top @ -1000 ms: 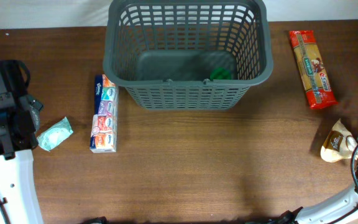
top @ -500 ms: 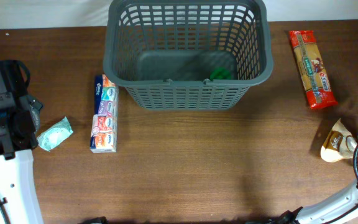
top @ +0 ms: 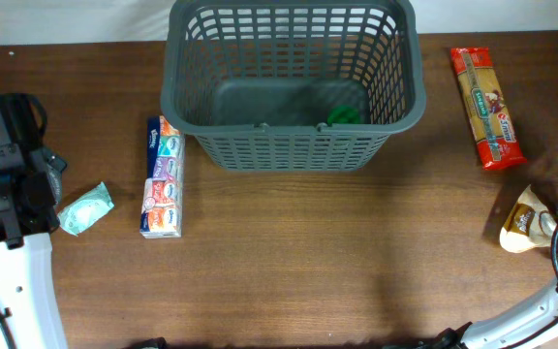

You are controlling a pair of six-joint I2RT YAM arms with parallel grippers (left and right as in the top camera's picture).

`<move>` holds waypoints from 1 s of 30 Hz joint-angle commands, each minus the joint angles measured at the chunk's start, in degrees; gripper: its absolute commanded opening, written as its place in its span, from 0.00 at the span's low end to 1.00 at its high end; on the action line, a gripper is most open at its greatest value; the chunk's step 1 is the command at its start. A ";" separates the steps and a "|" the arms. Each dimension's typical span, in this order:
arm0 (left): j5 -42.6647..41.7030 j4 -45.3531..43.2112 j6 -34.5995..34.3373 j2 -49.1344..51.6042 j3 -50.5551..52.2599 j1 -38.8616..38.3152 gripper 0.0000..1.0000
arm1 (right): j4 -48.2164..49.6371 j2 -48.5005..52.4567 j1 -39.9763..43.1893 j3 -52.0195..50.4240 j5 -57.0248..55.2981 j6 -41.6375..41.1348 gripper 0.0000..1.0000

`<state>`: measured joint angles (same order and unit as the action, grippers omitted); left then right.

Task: Pack container
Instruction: 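Close the right gripper on the gold snack bag and lift it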

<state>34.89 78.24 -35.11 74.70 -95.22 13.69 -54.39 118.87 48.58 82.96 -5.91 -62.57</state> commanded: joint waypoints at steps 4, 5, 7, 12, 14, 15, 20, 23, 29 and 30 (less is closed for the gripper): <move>-0.24 0.04 0.24 0.20 -0.57 0.35 0.99 | 2.23 0.79 -0.20 -3.08 -0.74 0.15 0.99; -0.22 0.04 0.22 0.20 -0.57 0.35 0.99 | 2.45 0.79 -0.20 -3.32 -0.74 0.15 0.99; -0.22 0.02 0.22 0.20 -0.57 0.35 0.99 | 2.43 0.79 -0.20 -3.41 -0.74 0.15 0.99; -0.22 0.04 0.22 0.20 -0.57 0.35 0.99 | 1.95 0.79 -0.20 -3.41 -0.72 0.15 0.99; -0.22 0.02 0.24 0.20 -0.57 0.35 0.99 | 1.31 0.79 -0.20 -3.41 -0.74 0.17 0.99; -0.22 0.04 0.24 0.20 -0.57 0.35 0.99 | 0.72 0.79 -0.20 -3.41 -0.70 0.15 0.99; -0.22 0.04 0.24 0.20 -0.57 0.35 0.99 | -1.18 0.79 -0.20 -3.41 1.09 0.15 0.75; -0.22 0.04 0.24 0.20 -0.57 0.35 0.99 | -1.14 0.76 -0.20 -3.39 2.19 0.15 0.70; -0.22 0.02 0.24 0.20 -0.57 0.35 0.99 | -1.05 0.76 -0.17 -3.34 6.08 0.13 0.08; -0.22 0.04 0.24 0.20 -0.57 0.35 0.99 | -1.05 0.76 -0.17 -3.30 6.97 0.13 0.04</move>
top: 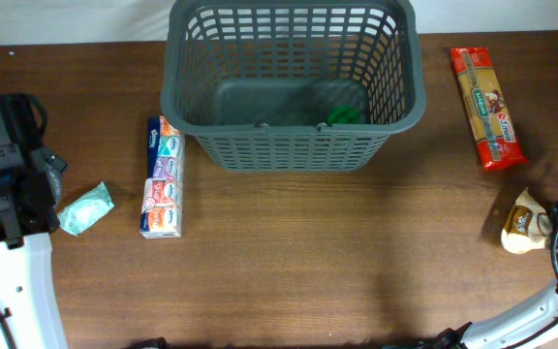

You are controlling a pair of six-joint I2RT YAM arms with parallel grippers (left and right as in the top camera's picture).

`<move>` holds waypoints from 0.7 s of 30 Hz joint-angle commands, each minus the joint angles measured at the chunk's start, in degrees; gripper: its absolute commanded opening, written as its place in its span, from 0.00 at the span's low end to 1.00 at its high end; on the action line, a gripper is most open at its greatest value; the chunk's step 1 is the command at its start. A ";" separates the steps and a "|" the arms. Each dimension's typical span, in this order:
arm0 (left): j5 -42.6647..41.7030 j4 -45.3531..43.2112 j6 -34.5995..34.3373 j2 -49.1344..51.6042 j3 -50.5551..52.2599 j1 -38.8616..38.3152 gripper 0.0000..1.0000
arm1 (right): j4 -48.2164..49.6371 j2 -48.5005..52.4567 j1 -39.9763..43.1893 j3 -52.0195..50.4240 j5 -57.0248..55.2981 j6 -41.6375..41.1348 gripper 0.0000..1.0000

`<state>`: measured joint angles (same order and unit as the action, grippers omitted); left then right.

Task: Pack container
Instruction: 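Close the right gripper on the gold snack bag and lift it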

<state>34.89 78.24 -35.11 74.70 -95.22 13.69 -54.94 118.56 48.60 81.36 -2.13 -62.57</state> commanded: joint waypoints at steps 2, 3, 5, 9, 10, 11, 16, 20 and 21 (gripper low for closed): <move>-0.22 0.02 0.24 0.20 -0.57 0.35 0.99 | -0.33 1.07 -0.20 -1.68 4.66 0.15 0.04; -0.22 0.04 0.22 0.20 -0.57 0.35 0.99 | -0.33 1.07 -0.20 -1.68 5.33 0.15 0.04; -0.22 0.04 0.24 0.20 -0.57 0.35 0.99 | -0.42 1.07 -0.20 -1.68 6.34 0.26 0.04; -0.22 0.04 0.24 0.20 -0.57 0.35 0.99 | -0.57 0.79 -0.22 -1.55 8.39 2.82 0.04; -0.22 0.02 0.24 0.20 -0.57 0.35 0.99 | -0.46 0.48 -0.22 -1.46 8.87 3.87 0.04; -0.22 0.04 0.24 0.20 -0.57 0.35 0.99 | -0.35 0.04 -0.22 -1.20 9.33 4.66 0.04; -0.22 0.04 0.24 0.20 -0.57 0.35 0.99 | -0.37 -4.02 -0.22 6.12 13.79 13.40 0.04; -0.22 0.04 0.24 0.20 -0.57 0.35 0.99 | -1.18 -8.22 -0.26 18.75 21.77 24.61 0.04; -0.22 0.04 0.24 0.20 -0.57 0.35 0.99 | -1.84 -8.98 -0.26 21.59 23.08 26.08 0.04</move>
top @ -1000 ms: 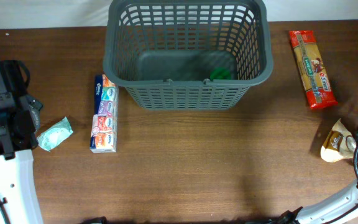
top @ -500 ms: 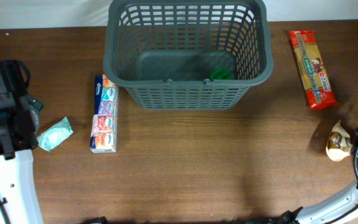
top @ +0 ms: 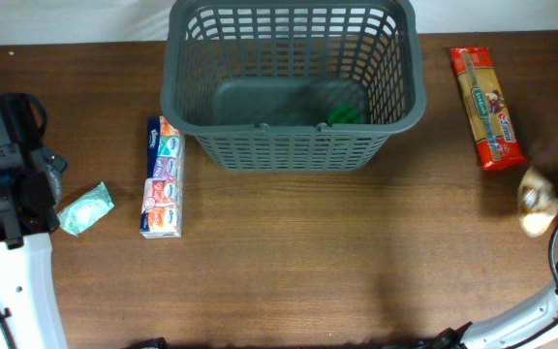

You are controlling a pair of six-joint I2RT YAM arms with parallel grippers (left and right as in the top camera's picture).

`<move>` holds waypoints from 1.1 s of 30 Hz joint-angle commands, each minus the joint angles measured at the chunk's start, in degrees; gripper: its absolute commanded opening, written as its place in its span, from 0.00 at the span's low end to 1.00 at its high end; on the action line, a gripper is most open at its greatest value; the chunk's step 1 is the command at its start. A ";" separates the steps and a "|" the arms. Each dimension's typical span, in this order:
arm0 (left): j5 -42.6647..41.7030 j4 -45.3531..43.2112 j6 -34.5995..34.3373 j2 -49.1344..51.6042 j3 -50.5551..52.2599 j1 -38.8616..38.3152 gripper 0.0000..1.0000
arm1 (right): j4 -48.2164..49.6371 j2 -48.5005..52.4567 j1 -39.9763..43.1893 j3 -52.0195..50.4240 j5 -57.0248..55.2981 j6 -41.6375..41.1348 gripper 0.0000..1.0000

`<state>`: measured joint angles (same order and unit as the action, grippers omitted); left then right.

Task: Pack container
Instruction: 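Close the right gripper on the gold snack bag and lift it, then carry the snack bag with the right gripper over the basket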

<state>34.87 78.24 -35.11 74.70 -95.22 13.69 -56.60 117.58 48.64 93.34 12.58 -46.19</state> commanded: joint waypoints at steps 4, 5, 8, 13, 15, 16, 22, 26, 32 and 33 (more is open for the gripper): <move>-0.20 0.02 0.24 0.20 -0.57 0.35 0.99 | -5.03 -11.58 -0.31 24.11 14.47 13.20 0.04; -0.20 0.02 0.24 0.20 -0.57 0.35 0.99 | -5.66 -12.35 -0.33 27.21 16.98 13.46 0.04; -0.20 0.04 0.24 0.20 -0.57 0.35 0.99 | -6.03 -14.53 -1.27 35.50 28.20 13.40 0.04; -0.20 0.04 0.22 0.20 -0.57 0.35 0.99 | -3.21 -16.81 -9.62 44.70 38.21 13.49 0.04; -0.20 0.04 0.22 0.20 -0.57 0.35 0.99 | -0.92 -17.22 -15.85 46.93 38.21 16.90 0.04; -0.20 0.04 0.24 0.20 -0.57 0.35 0.99 | 0.20 -17.27 -19.12 47.58 38.16 19.06 0.04; -0.20 0.04 0.24 0.20 -0.57 0.35 0.99 | 2.58 -15.89 -40.70 47.47 28.11 32.65 0.04; -0.20 0.02 0.24 0.20 -0.57 0.35 0.99 | 2.58 -12.83 -50.66 47.08 16.72 35.08 0.05; -0.20 0.02 0.22 0.20 -0.57 0.35 0.99 | 2.60 -6.29 -57.07 47.08 12.55 36.96 0.04; -0.20 0.02 0.24 0.20 -0.57 0.35 0.99 | 2.58 -5.16 -57.46 47.08 12.20 36.96 0.04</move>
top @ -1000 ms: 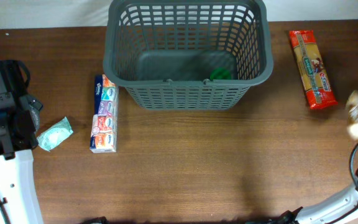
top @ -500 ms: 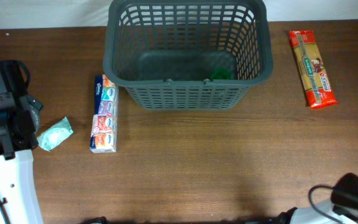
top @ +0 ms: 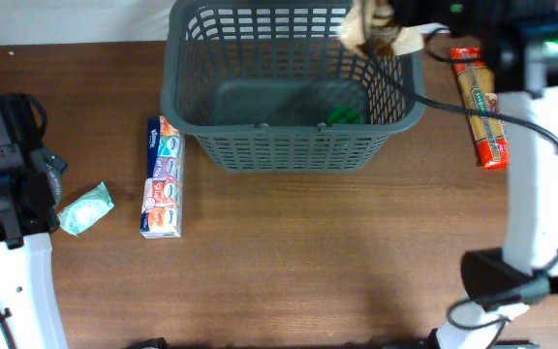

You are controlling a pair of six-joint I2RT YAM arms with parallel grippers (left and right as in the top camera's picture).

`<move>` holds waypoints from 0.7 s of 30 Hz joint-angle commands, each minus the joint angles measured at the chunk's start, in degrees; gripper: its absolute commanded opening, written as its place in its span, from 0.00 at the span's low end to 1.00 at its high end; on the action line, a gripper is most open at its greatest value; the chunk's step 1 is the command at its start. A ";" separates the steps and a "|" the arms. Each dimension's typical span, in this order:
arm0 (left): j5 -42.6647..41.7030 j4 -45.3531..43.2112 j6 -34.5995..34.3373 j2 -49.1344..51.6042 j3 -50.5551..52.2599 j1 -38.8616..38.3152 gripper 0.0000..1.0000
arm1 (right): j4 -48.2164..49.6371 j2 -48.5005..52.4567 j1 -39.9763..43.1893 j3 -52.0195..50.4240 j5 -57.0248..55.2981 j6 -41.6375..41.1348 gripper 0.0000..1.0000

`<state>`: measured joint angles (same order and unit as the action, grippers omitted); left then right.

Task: Pack container
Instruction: 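Carry the snack bag with the right gripper over the basket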

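A grey slatted basket (top: 294, 147) stands at the back middle of the table, with a green item (top: 345, 115) on its floor at the right. Over the basket's back right corner hangs a beige and brown pouch (top: 374, 27), blurred, with my right gripper (top: 402, 35) shut on it. The right arm reaches in from the right edge. My left gripper (top: 52, 174) rests at the far left beside a teal packet (top: 86, 208); its jaws are too dark to read.
A colourful pack of tissues (top: 162, 177) lies lengthwise just left of the basket. To the right of the basket lies a red and yellow pasta pack (top: 480, 107), under the right arm's cable. The white arm bases stand at the front corners.
My right gripper was at the right table edge with the pouch just lifted. Now it holds the pouch over the basket's back right corner. The left arm has not moved.
The pouch first lay near the right edge with my right gripper beside it, and it was much the same a second later. Then the pouch was raised and blurred in the gripper. Now it hangs above the basket.
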<state>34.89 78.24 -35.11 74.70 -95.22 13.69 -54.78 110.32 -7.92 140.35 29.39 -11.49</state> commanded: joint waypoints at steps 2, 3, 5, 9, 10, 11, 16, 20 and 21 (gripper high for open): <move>-0.22 0.04 0.24 0.20 -0.57 0.35 0.99 | 0.76 4.37 -1.33 0.07 -4.61 2.25 0.04; -0.22 0.04 0.22 0.20 -0.57 0.35 0.99 | 0.63 5.77 -1.46 0.07 -4.63 2.27 0.04; -0.22 0.04 0.24 0.20 -0.57 0.35 0.99 | 0.17 8.09 -1.44 0.07 -4.61 2.25 0.04; -0.22 0.04 0.24 0.20 -0.57 0.35 0.99 | -2.67 12.52 -1.44 0.07 -4.68 2.27 0.04; -0.22 0.04 0.22 0.20 -0.57 0.35 0.99 | -3.39 13.31 -1.46 0.07 -4.81 2.27 0.04; -0.22 0.04 0.22 0.20 -0.57 0.35 0.99 | -4.48 14.19 -1.44 0.07 -5.09 2.27 0.04; -0.22 0.04 0.24 0.20 -0.57 0.35 0.99 | -8.94 17.11 -1.51 0.07 -8.98 2.32 0.04; -0.22 0.04 0.22 0.20 -0.57 0.35 0.99 | -10.64 17.86 -1.55 0.07 -10.23 3.32 0.05; -0.22 0.04 0.22 0.20 -0.57 0.35 0.99 | -10.86 17.88 -1.57 0.07 -10.58 3.32 0.06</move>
<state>34.89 78.24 -35.11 74.70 -95.22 13.69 -65.93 129.27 -9.02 139.96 20.34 -9.30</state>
